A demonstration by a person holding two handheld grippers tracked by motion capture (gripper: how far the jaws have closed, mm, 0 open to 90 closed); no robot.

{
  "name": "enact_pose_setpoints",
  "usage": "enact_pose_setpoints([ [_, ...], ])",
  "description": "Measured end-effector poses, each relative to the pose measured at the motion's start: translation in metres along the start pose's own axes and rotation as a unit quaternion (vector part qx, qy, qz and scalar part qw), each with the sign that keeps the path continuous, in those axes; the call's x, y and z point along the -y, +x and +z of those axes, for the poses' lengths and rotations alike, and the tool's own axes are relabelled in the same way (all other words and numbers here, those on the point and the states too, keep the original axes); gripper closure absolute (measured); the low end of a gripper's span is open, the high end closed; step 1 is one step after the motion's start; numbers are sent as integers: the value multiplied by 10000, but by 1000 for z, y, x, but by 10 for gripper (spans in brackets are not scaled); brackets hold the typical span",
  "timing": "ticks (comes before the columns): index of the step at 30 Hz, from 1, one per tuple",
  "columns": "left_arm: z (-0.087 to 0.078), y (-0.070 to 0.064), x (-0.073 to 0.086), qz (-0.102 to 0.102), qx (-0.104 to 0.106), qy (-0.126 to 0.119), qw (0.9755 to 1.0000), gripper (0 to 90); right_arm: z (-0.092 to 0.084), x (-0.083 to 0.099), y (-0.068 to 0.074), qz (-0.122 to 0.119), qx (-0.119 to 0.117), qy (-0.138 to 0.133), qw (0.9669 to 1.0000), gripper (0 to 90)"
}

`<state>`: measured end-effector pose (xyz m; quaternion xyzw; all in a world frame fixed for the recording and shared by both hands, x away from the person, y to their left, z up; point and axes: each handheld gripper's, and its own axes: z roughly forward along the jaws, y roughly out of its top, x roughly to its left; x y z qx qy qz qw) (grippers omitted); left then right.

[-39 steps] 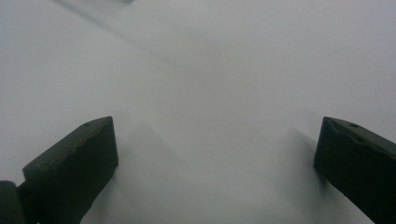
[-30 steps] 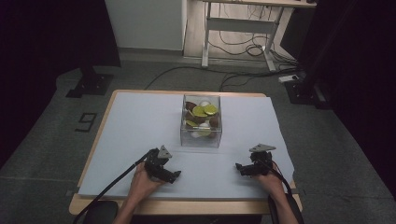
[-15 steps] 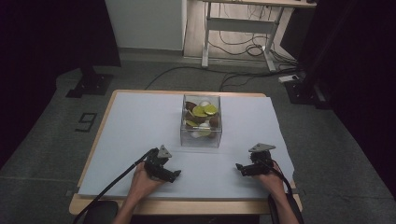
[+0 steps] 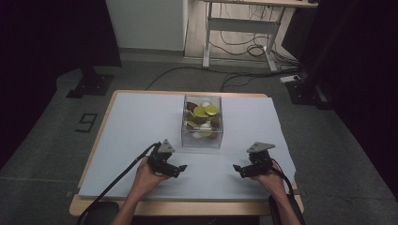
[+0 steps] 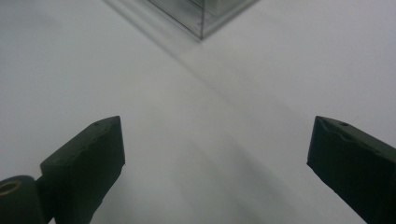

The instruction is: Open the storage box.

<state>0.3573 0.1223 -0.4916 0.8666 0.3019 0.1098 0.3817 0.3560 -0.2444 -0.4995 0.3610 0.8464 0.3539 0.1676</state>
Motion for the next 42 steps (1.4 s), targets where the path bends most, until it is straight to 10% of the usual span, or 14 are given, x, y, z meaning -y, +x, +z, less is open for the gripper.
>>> enact_pose_setpoints([
  [42,19,16,-52,1,96,-316,9995,312,17,-72,37,-107,-463,-349,9983,395],
])
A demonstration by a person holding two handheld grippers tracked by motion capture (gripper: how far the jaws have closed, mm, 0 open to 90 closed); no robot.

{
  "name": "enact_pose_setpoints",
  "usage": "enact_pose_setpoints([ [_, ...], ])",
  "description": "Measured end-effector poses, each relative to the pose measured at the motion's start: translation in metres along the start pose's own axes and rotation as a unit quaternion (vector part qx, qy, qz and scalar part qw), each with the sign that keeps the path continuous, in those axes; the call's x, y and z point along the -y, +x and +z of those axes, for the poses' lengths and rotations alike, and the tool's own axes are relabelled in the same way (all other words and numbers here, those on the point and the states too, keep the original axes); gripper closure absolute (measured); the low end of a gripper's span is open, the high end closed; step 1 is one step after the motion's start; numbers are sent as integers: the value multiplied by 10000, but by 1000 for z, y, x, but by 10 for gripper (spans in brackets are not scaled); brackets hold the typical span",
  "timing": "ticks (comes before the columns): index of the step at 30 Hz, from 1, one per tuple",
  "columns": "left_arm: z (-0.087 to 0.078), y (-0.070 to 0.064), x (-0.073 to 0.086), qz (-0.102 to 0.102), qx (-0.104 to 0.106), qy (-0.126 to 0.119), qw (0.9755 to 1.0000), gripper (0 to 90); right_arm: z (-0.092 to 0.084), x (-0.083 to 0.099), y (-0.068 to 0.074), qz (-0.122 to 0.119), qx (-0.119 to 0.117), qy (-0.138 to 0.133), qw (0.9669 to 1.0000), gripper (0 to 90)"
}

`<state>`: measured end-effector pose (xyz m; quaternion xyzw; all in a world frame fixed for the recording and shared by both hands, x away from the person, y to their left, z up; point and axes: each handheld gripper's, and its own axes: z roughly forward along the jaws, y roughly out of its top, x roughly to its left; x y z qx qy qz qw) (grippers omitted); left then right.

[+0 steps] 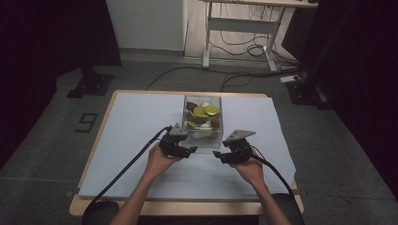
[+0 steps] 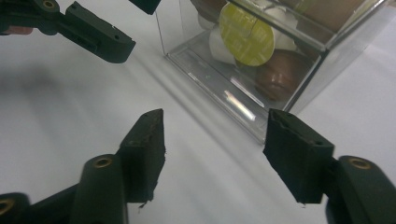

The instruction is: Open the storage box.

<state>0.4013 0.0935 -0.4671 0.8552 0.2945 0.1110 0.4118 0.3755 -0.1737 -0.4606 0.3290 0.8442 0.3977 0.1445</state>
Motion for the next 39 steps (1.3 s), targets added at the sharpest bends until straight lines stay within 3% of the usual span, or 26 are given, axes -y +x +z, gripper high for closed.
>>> enact_pose_setpoints([
  [6,3,-1,-7,127,-43,21,9999,357,9,-6,-3,57,85,48,9999,469],
  [13,6,2,-10,57,-104,-1,9999,435,13,-13,-5,178,83,-161,9997,556],
  [21,12,3,-13,68,-167,-10,9998,508,19,-22,-6,129,185,-200,9995,628],
  [28,14,3,-15,30,-218,-117,9997,571,25,-24,-7,227,236,-219,9992,710],
  [39,15,4,-17,59,-272,-138,9995,661,35,-29,-6,170,324,-192,9991,774],
])
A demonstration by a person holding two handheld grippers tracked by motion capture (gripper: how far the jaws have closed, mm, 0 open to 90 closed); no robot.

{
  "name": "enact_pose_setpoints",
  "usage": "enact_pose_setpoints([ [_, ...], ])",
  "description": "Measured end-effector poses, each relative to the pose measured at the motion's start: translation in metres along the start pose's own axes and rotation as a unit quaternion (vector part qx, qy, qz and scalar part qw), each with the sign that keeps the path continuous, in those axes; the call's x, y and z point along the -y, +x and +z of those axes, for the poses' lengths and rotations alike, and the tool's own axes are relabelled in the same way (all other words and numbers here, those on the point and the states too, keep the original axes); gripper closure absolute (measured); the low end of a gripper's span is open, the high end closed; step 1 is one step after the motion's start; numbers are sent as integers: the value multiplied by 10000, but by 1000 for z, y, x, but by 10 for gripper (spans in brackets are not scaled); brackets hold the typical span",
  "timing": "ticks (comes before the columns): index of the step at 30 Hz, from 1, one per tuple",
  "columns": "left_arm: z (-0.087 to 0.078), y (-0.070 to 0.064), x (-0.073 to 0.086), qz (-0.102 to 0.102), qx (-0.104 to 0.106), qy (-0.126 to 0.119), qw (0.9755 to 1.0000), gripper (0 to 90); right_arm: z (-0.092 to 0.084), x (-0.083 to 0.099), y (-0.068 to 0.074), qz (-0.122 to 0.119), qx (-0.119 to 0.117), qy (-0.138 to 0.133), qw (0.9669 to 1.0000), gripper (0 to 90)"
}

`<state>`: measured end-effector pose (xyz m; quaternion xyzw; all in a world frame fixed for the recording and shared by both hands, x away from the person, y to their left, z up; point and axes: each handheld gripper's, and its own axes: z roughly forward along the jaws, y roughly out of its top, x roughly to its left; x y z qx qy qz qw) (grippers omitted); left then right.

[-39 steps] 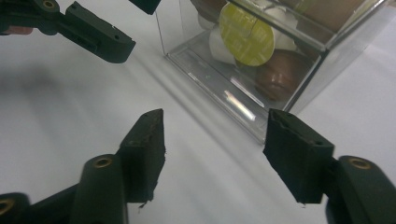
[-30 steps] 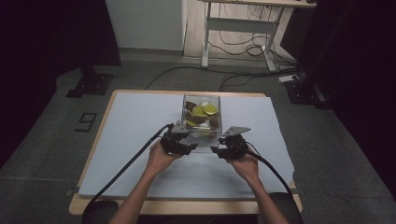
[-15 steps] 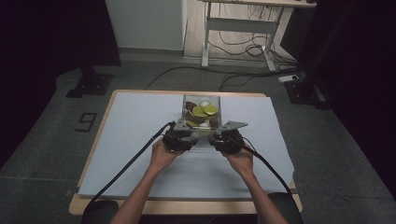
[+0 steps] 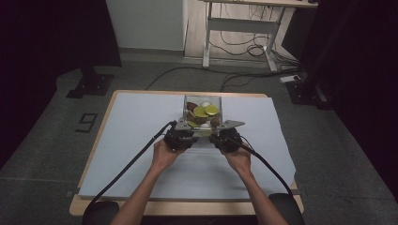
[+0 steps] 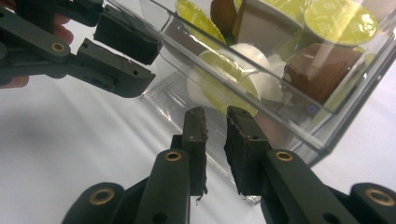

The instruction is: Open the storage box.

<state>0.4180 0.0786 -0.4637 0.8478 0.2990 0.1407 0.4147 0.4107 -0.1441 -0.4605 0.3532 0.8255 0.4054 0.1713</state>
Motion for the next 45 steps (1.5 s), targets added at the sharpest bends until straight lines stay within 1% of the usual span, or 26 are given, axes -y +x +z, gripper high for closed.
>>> enact_pose_setpoints([
  [1,1,0,0,8,-10,10,10000,667,2,-1,1,1,64,-8,10000,781],
  [6,3,2,0,-57,9,-20,10000,692,5,-2,1,0,143,-40,9999,793],
  [10,4,1,0,-60,11,-72,10000,714,6,-2,0,21,99,-84,9999,793],
  [13,5,2,1,-64,-8,-103,9999,732,7,-2,-1,115,31,-98,9999,794],
  [16,5,2,1,-92,-26,-126,9999,751,8,-2,-2,117,7,-125,9999,796],
  [19,5,2,1,-78,-56,-138,9999,765,8,-2,-2,113,4,-131,9999,798],
  [23,4,0,1,-74,-104,-153,9998,776,7,-2,-1,64,-17,-137,9999,798],
  [26,3,0,2,-87,-73,-197,9997,780,6,-2,-1,26,-33,-150,9999,798],
  [27,2,-1,3,-123,-52,-232,9996,780,5,-2,-1,18,-86,-171,9998,792],
  [29,1,-1,5,-147,-21,-261,9995,780,4,-2,0,31,-107,-192,9998,790],
  [34,-1,-3,6,-135,6,-256,9996,780,2,-2,2,-18,-104,-185,9998,790],
  [36,-2,-4,7,-119,19,-241,9996,780,0,-1,4,-83,-82,-171,9998,789],
  [38,-3,-5,7,-110,22,-240,9997,780,0,-1,5,-91,-75,-172,9998,790],
  [39,-4,-6,8,-121,31,-251,9996,780,-2,0,7,-143,-69,-157,9998,790],
  [42,-5,-8,9,-121,41,-246,9996,780,-3,1,8,-159,-55,-163,9997,789],
  [45,-7,-11,11,-73,28,-215,9997,780,-5,2,12,-235,-26,-145,9996,789],
])
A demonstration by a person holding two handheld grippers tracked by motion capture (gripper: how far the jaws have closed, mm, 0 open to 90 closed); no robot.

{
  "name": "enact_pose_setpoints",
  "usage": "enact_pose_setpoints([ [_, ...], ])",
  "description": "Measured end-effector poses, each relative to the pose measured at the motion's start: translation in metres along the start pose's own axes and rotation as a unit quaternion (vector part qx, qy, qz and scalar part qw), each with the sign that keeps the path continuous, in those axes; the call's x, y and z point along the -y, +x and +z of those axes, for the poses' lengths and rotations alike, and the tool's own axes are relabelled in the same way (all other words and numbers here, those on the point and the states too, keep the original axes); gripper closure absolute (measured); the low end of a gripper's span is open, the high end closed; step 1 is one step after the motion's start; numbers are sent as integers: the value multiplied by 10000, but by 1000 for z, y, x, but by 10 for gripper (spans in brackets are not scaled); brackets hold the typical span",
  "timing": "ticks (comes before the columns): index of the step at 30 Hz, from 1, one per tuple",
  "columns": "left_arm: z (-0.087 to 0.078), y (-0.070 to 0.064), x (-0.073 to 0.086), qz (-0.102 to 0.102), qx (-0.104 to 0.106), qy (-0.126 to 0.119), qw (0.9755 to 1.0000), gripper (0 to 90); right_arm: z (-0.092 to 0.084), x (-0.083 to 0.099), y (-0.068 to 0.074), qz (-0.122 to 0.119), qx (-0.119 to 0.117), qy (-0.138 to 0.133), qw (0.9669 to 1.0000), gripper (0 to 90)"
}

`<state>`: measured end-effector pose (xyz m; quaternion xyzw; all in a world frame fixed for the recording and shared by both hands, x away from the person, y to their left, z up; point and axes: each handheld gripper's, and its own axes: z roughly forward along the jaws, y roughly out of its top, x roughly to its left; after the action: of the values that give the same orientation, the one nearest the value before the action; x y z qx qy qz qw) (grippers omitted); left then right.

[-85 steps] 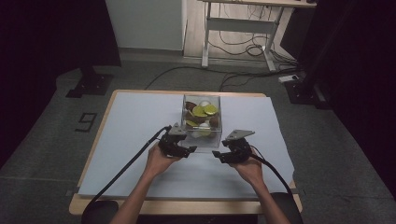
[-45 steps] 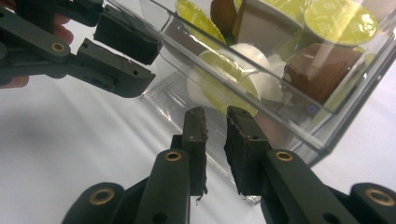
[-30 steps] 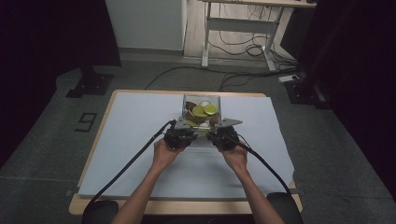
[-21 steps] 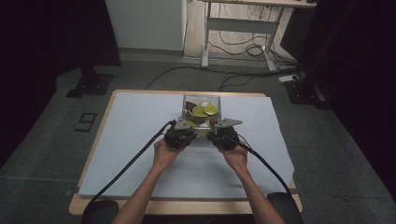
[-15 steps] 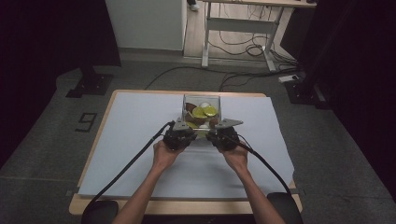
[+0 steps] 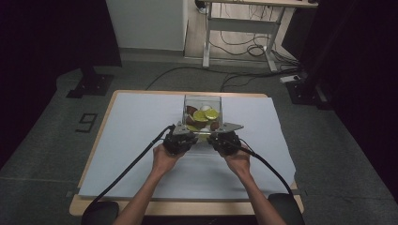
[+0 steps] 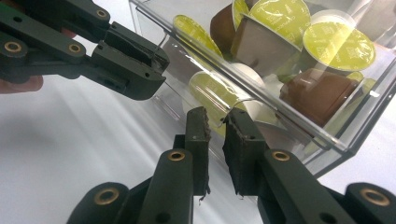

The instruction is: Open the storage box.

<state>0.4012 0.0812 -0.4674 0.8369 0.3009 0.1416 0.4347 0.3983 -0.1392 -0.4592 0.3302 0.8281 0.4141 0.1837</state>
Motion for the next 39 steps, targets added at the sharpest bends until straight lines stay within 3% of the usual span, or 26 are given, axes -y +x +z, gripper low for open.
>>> enact_pose_setpoints([
  [16,-9,-13,8,29,66,3,10000,795,-11,10,10,18,-112,-56,9999,789],
  [39,-23,-30,19,32,140,-28,9999,796,-24,19,29,-186,-163,-25,9997,787],
])
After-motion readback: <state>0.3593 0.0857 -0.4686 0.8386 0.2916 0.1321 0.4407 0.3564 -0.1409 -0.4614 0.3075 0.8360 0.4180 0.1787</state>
